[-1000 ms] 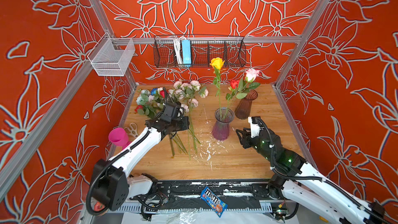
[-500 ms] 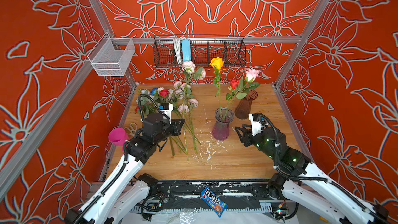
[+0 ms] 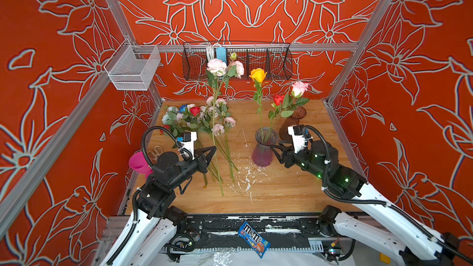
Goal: Arrange flowers in a vase
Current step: Place the flower in the vase.
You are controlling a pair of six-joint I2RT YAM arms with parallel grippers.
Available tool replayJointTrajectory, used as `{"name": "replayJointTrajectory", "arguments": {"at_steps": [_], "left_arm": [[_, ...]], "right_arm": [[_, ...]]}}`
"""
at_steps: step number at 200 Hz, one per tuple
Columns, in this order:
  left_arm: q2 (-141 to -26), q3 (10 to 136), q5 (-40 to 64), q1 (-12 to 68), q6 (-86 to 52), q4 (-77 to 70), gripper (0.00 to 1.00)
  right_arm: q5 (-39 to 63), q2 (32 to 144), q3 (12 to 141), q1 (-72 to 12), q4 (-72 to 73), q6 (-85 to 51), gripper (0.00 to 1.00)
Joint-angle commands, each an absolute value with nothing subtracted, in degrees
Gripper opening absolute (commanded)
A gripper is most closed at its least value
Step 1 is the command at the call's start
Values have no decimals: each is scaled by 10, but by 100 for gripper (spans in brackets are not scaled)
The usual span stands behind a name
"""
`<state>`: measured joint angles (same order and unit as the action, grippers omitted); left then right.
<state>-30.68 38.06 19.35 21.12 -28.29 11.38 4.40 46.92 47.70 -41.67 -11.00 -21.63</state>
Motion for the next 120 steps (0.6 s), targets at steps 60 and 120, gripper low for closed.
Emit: {"name": "replayJointTrajectory", "arguments": {"at_steps": [60, 120], "left_arm": [[-350, 359, 199, 333, -268, -50, 0], [-365, 353, 195, 364, -256, -76, 0]], "right_arm": [[232, 650, 664, -422, -9, -279, 64], [268, 738, 713, -425, 22, -311, 61]]}}
